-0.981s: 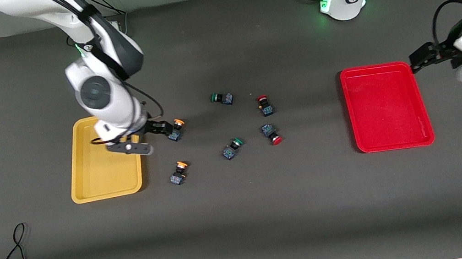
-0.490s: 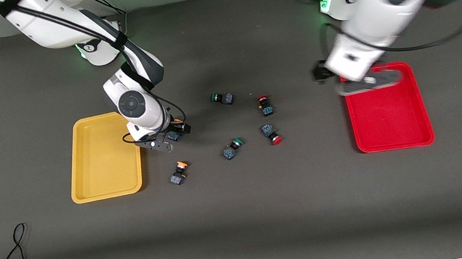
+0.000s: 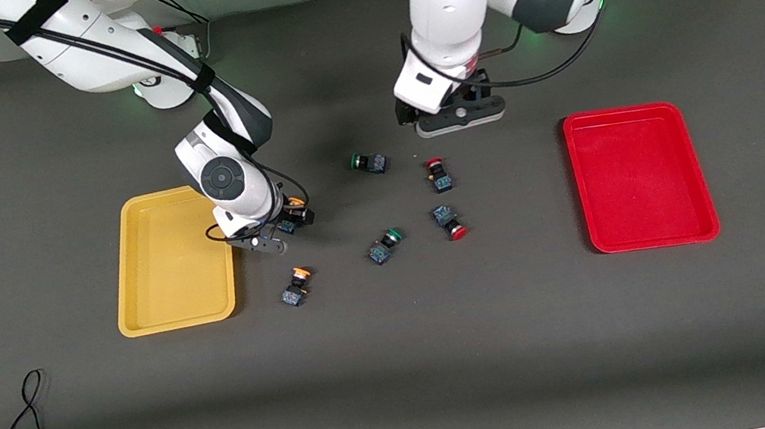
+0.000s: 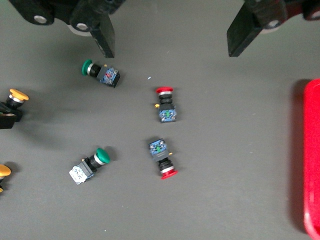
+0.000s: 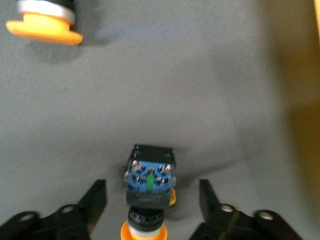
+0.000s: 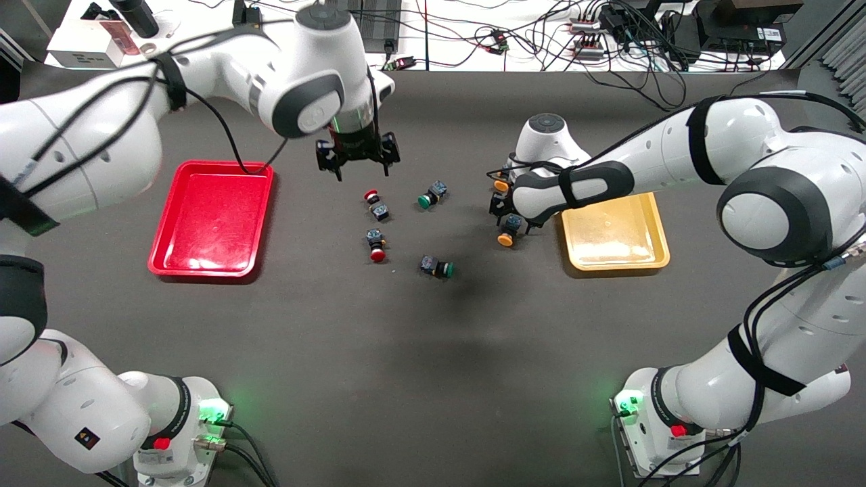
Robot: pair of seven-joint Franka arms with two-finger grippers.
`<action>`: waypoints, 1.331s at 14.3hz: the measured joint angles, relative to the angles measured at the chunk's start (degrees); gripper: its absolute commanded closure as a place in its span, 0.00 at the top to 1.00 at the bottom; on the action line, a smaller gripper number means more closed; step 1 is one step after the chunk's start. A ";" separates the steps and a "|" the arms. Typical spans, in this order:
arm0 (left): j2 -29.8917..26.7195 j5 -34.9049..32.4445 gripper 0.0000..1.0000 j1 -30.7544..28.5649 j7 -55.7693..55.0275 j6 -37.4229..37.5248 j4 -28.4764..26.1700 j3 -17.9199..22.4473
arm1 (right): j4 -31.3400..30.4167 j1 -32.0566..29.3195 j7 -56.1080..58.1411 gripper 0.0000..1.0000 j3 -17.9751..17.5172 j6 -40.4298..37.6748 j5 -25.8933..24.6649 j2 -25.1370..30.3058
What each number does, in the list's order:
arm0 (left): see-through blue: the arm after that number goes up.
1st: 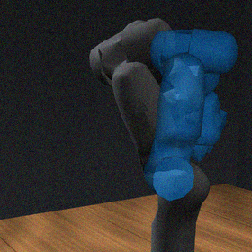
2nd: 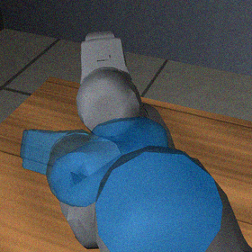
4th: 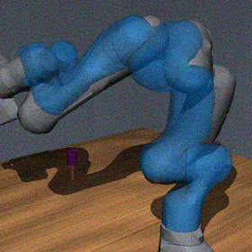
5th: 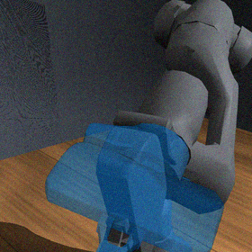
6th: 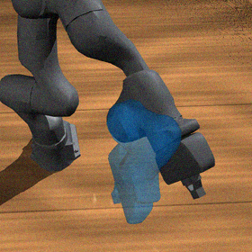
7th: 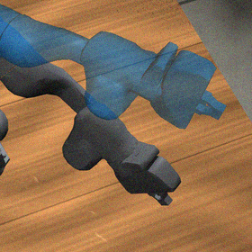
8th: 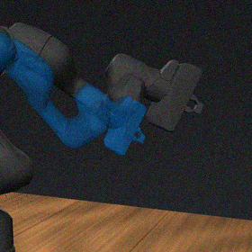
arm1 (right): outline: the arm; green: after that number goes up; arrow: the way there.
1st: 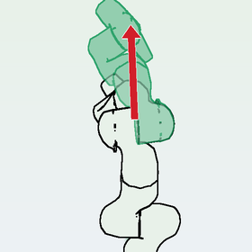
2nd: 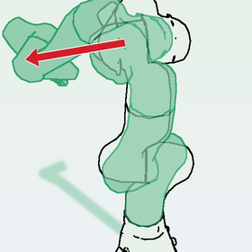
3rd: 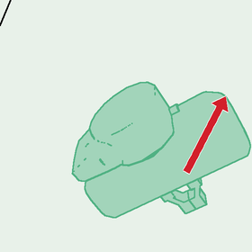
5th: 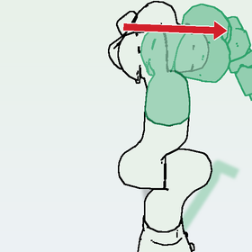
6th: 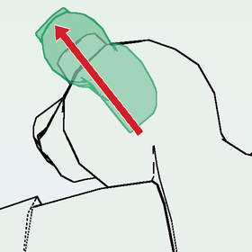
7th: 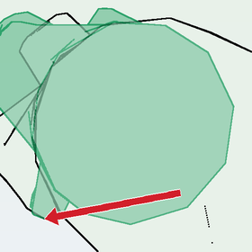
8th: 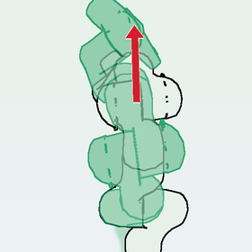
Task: Place red and yellow buttons in trays
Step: 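Place the yellow button in the yellow tray while the left gripper carries a red button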
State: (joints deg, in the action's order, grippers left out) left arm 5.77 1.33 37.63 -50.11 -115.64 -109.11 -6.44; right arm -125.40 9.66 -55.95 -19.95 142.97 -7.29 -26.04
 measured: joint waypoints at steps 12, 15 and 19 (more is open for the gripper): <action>21.92 -12.14 0.92 1.89 -16.39 -31.01 -10.33 1.36 | 4.41 -2.69 9.59 0.13 6.49 -18.68 0.22 14.99; 22.34 -12.15 0.26 1.76 -16.40 -31.07 -10.31 1.72 | 0.34 -3.34 24.83 0.14 18.01 -19.10 5.24 19.13; 22.31 -12.17 0.00 1.76 -16.40 -31.03 -10.24 1.70 | -6.83 -4.34 32.22 0.37 24.36 -11.69 8.15 15.61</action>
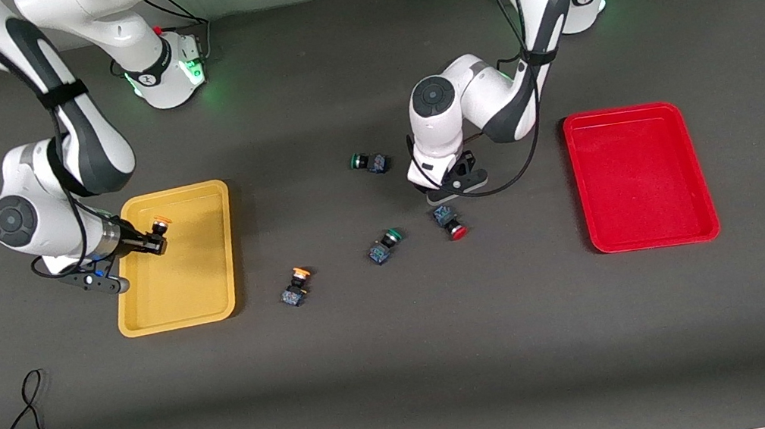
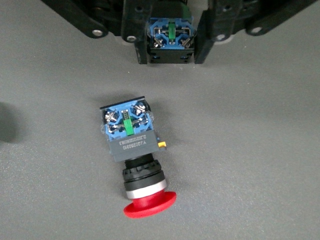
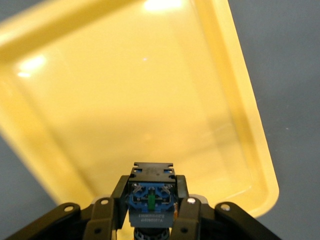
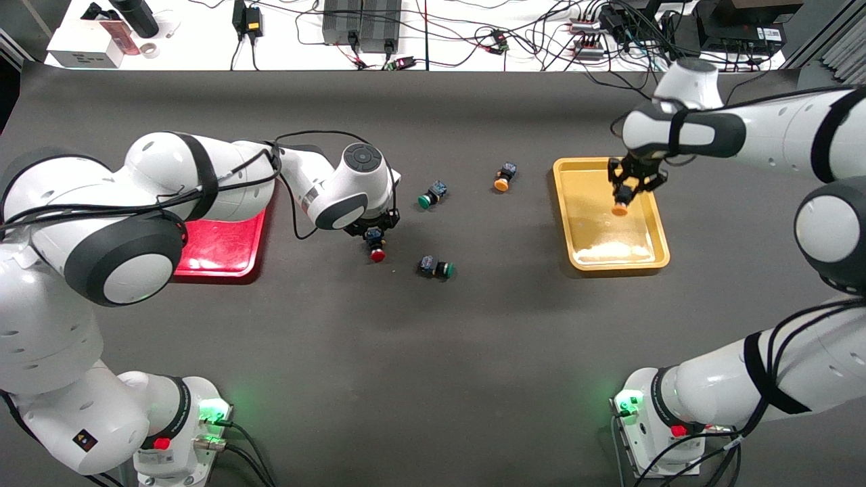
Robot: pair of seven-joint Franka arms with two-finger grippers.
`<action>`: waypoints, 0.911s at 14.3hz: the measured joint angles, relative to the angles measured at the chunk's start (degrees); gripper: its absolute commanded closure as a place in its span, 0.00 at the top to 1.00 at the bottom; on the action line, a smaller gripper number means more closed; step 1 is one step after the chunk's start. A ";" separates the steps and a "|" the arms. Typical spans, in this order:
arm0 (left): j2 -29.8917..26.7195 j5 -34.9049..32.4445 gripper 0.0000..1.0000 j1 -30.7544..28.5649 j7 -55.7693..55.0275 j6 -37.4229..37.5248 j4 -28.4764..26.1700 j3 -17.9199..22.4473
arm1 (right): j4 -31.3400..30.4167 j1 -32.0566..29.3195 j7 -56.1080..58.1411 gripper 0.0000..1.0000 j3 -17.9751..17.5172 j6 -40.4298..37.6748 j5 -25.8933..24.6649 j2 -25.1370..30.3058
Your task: Place red and yellow buttons in trays
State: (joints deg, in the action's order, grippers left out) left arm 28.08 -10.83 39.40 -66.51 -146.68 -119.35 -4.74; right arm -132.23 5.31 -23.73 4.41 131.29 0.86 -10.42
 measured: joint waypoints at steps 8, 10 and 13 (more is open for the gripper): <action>-9.71 5.51 0.00 -4.82 14.30 13.68 3.83 0.01 | 1.81 0.92 -2.03 1.00 -0.64 1.68 0.68 -1.21; -14.57 8.56 0.00 -10.39 25.89 19.88 3.55 0.17 | 8.70 1.08 -6.24 1.00 -3.91 -2.42 0.79 -0.82; -20.38 9.34 0.00 -20.86 40.10 23.30 0.32 0.56 | 21.18 2.32 -14.20 1.00 -11.68 -5.55 1.01 -4.23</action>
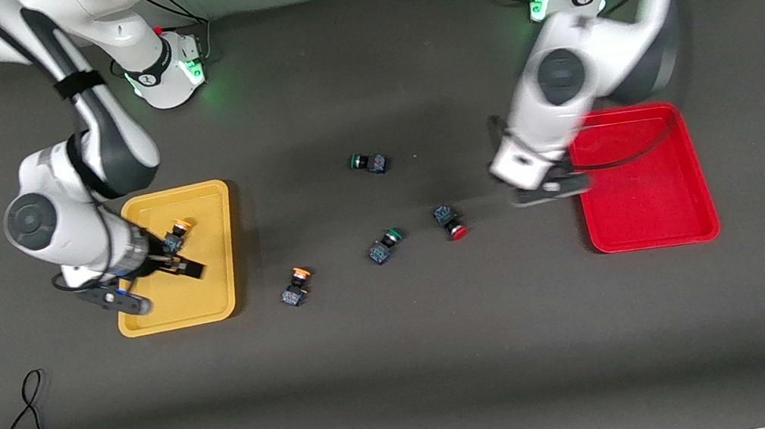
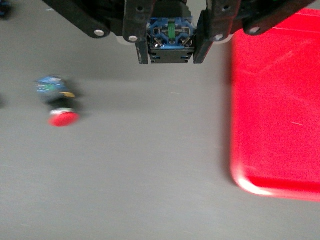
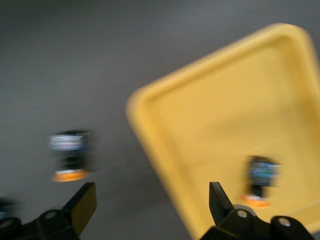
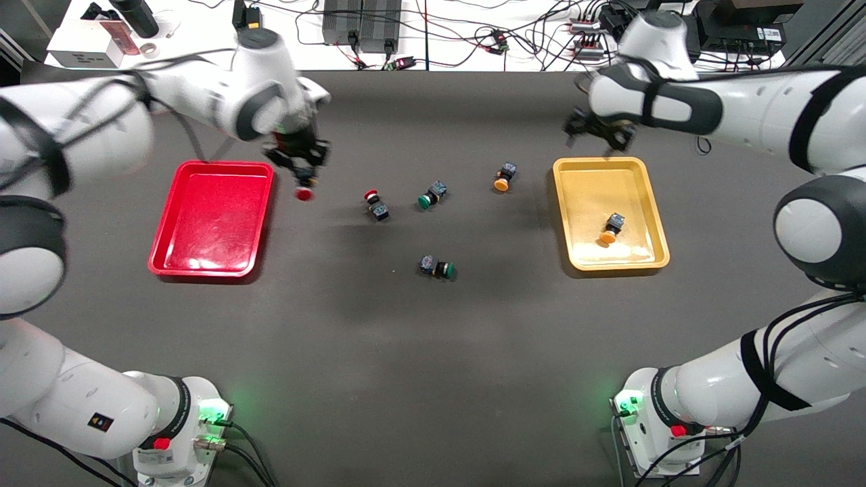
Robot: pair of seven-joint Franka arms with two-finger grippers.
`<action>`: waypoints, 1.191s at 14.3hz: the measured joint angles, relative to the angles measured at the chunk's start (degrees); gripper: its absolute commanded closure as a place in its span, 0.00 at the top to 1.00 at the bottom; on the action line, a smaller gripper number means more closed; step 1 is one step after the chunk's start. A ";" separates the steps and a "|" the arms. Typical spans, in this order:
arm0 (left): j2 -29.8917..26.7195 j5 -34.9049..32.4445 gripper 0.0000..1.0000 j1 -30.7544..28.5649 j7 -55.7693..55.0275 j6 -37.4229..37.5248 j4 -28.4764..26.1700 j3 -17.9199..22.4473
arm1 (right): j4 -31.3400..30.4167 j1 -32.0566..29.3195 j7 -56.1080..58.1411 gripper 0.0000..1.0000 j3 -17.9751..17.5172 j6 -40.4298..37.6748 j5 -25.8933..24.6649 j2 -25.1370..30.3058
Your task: Place red and yellow buttons in trays
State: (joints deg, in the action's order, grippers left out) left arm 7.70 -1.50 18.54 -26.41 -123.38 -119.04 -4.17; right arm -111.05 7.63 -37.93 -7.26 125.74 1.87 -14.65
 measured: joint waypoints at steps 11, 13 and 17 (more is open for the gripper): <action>10.59 -2.74 0.98 -16.76 18.46 -23.82 -11.04 0.27 | 21.84 7.26 -13.98 1.00 -1.84 2.68 -4.48 -27.95; 11.84 -2.96 1.00 -16.91 18.56 -24.60 -10.84 0.22 | 21.63 7.26 -14.02 1.00 -1.45 2.43 -4.48 -28.30; 8.65 -3.00 1.00 -17.09 18.60 -18.04 -7.77 0.12 | 20.98 7.21 -14.08 0.93 -1.19 2.87 -4.48 -28.76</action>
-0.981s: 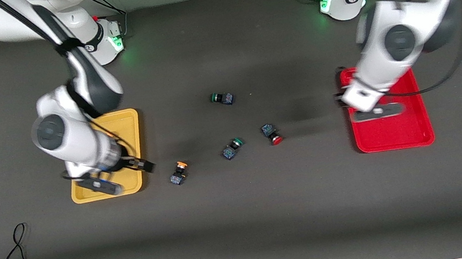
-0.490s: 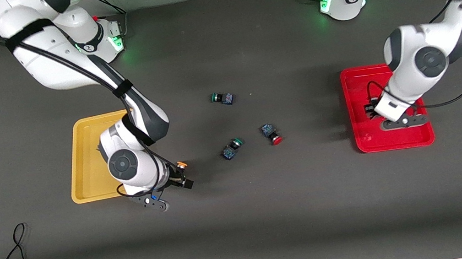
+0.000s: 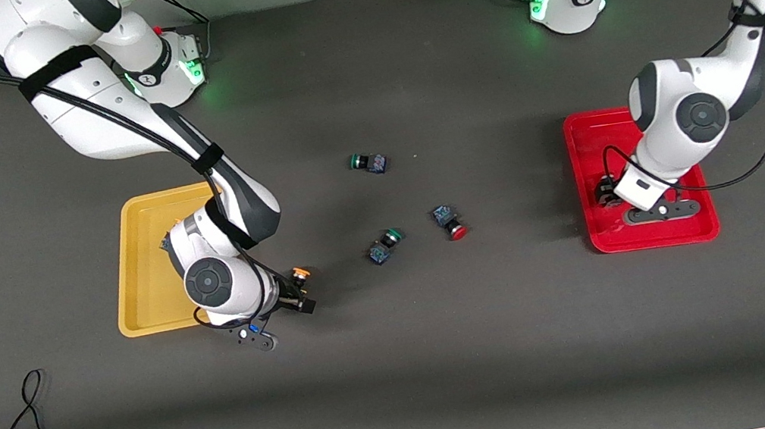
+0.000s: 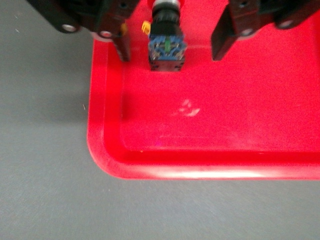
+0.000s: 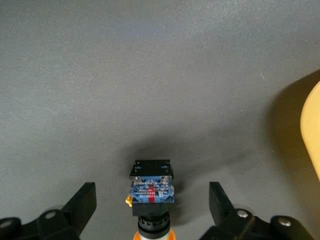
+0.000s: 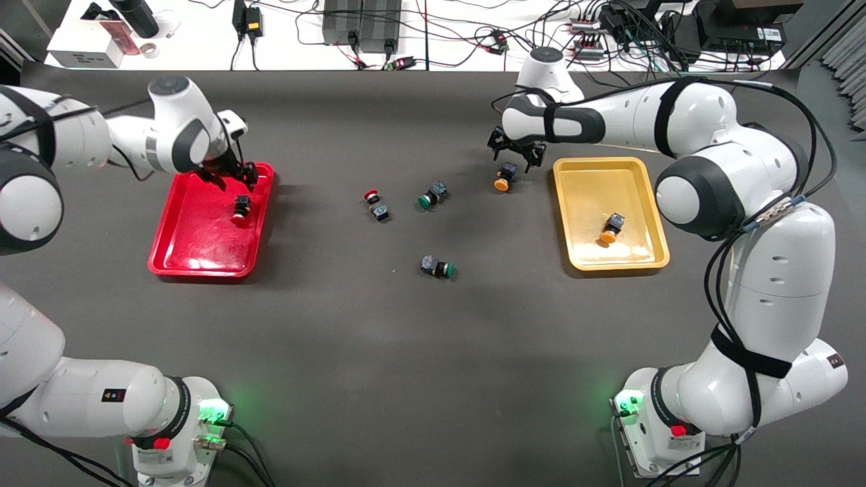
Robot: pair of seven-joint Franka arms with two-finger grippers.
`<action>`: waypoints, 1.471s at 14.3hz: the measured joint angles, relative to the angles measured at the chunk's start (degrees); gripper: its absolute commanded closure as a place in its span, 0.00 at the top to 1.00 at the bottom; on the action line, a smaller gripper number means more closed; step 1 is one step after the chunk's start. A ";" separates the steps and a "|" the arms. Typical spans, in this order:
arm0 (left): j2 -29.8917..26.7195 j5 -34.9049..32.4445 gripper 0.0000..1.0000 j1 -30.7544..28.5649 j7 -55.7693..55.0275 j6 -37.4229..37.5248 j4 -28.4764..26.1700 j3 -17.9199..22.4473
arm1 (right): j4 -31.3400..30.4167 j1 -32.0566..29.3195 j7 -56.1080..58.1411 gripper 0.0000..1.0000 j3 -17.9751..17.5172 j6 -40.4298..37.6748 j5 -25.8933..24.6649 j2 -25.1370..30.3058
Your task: Place red and yellow buttons in trays
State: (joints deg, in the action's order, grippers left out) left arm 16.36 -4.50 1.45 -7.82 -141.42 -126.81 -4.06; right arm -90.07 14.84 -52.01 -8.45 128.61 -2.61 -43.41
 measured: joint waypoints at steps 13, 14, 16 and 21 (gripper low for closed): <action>6.60 1.58 1.00 22.27 -57.32 13.49 21.21 -3.52 | 1.59 -1.25 0.98 0.19 0.91 -5.66 -0.62 4.07; 9.19 1.54 1.00 24.17 -60.74 13.47 23.52 -3.51 | 1.70 -2.11 3.39 0.19 1.64 -9.08 -0.64 6.78; 14.41 1.01 1.00 26.93 -65.06 13.08 27.69 -3.47 | 1.21 -3.96 10.83 0.19 4.72 -13.88 -0.63 11.43; 25.09 -3.14 0.55 29.01 -70.00 5.55 31.07 -3.12 | -9.03 -5.89 20.70 0.21 10.64 -4.94 0.28 11.42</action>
State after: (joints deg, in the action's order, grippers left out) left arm 41.44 -7.64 30.46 -77.82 -135.87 -95.74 -7.18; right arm -99.10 8.94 -31.31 2.19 123.67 -2.32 -31.99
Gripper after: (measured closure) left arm 0.040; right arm 0.599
